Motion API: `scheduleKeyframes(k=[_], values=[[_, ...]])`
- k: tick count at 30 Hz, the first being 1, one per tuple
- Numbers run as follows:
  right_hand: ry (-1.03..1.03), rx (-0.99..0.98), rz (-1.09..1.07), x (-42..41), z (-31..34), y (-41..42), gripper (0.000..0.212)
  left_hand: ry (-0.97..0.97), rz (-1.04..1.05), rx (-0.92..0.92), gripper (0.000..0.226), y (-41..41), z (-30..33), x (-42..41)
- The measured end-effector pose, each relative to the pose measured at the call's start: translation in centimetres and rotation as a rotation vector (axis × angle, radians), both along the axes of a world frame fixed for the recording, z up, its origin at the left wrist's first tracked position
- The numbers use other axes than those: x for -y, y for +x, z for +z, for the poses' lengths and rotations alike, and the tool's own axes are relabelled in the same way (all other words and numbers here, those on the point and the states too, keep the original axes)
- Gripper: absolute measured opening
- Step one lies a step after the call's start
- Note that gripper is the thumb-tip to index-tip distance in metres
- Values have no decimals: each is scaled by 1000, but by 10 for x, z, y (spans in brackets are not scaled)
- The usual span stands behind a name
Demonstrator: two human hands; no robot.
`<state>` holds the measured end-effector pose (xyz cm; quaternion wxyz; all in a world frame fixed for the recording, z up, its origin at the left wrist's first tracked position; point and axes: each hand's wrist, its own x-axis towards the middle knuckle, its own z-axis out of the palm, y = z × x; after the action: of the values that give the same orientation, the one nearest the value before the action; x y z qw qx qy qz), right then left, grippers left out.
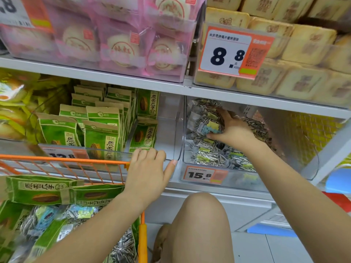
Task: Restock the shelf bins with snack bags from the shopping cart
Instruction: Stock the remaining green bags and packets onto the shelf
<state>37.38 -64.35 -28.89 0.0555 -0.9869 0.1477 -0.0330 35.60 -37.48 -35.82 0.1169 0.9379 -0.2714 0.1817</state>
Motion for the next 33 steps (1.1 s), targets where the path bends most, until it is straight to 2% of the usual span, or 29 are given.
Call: scheduleKeyframes(k=[4, 10, 15, 20, 24, 26, 30, 33], values=[[248, 47, -102, -2, -7, 1, 114, -6, -6, -4, 48, 0, 0, 0], [110, 52, -49, -8, 5, 6, 101, -11, -5, -7, 47, 0, 0, -1], [158, 59, -72, -4, 3, 2, 102, -21, -10, -12, 49, 1, -1, 0], [347, 218, -283, -7, -13, -11, 107, -33, -16, -17, 48, 2, -2, -1], [681, 302, -378, -8, -17, -8, 103, -49, -26, -28, 48, 2, -1, -1], [766, 308, -387, -13, -16, -5, 104, -52, -27, -33, 49, 2, -1, -1], [760, 275, -369, -23, -18, -2, 81, -64, -26, -35, 50, 1, -1, -1], [1019, 316, -450, -24, -17, 2, 66, -55, -25, -27, 49, 2, -2, -1]])
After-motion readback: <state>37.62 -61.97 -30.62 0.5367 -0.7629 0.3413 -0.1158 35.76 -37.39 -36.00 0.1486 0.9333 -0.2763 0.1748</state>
